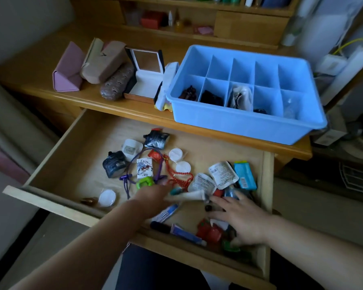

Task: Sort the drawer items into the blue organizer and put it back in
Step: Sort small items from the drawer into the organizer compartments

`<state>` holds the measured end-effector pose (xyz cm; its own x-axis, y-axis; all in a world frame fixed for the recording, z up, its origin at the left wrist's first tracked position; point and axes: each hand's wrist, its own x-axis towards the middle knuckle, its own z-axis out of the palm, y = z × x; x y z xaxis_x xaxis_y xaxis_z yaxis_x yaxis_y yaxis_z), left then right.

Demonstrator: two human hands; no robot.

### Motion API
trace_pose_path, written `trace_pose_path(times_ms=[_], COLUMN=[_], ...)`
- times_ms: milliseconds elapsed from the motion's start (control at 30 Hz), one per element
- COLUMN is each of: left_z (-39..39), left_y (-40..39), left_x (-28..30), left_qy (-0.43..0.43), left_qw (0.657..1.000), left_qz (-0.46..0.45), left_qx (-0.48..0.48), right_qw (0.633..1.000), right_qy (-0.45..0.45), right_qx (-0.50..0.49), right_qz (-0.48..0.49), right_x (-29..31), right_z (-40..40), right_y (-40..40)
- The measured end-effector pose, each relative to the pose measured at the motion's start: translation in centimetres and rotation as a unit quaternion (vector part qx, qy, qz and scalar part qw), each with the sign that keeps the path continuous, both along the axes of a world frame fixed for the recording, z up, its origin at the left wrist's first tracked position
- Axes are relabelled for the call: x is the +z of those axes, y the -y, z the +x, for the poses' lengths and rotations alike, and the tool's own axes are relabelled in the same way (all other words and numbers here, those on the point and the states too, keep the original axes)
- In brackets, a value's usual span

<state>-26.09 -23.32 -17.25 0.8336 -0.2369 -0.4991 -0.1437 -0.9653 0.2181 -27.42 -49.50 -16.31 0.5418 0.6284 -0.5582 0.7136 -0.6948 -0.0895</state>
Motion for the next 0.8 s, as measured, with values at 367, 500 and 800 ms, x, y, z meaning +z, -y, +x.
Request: trace_pose_path(times_ms=[367,500,800], left_z=[-0.5,-1.4,-1.5], left_y=[-5.6,-2.4,4.2], left_x=[1.0,1.7,-0.7], left_qy=[-0.015,0.060,0.024], left_qw=[0.998,0.997,0.982], left_qz=[0.060,0.022,0.051], left_qx=[0.035,-0.036,-0.183], right_qw=[0.956,0.935,0.837], right_qy=[0.147,0.167,-0.077], right_qx=[-0.188,-0.310,-0.413], right_qz=[0.170,0.036,0.351], right_x=[-0.3,0.1,0.9], right_z=[3.6,3.4,3.4], right_y=[0.0,0.7,0.8])
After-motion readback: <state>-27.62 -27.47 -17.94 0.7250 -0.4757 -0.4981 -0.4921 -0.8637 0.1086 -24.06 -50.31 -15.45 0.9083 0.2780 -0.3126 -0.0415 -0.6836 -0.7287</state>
